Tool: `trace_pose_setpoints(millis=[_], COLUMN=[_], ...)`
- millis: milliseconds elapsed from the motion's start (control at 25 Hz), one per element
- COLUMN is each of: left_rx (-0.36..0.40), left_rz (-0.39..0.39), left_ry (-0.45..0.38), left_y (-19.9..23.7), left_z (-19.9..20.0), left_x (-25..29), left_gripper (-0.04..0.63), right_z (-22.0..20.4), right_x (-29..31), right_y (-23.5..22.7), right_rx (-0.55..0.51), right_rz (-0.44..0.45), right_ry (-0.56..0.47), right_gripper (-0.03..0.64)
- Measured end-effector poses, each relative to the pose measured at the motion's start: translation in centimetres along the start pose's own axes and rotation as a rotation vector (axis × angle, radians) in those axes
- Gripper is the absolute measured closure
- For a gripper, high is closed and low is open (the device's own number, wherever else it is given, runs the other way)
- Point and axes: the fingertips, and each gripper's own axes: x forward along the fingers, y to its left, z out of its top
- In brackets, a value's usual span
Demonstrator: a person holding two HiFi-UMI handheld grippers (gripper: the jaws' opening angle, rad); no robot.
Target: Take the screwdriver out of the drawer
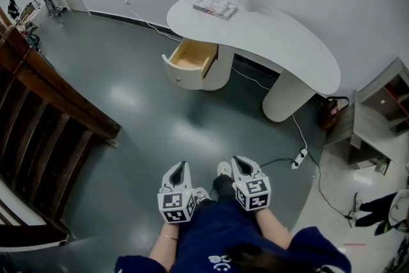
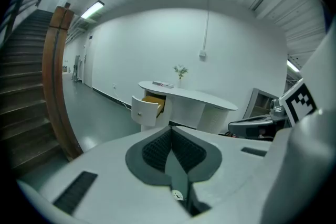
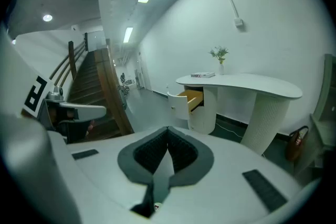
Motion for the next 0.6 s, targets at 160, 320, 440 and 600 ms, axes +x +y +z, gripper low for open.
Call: trace_pose_setpoints(millis=[160,320,440,600], left_rx=[-0.014,-0.035,-0.047,-0.060], left_rz=[0.015,0.032,0.036,0.040], left_ry=[0.012,0.023,0.025,0.026], left_y=[1.3,2.2,2.6,2.9], left_z=[-1.1,-1.8,-1.9,-1.0], left_x=[-1.0,-1.0,-0.1,2.5], left_gripper=[0.591,0.591,0.591,0.591], right_z=[-1.1,-1.5,-1.1,0.4], right_x=[-0.2,0.3,1.4,3.6], right_y=[0.7,1.3,1.0,-0.6], right_rx=[0.030,0.005,0.004,-0.015], right_rz=[-0.005,0.028,0.039,0.051], right_ry=[0.005,0.024,0.028,0.031], right_gripper=[0.609,0.609,0.609,0.609])
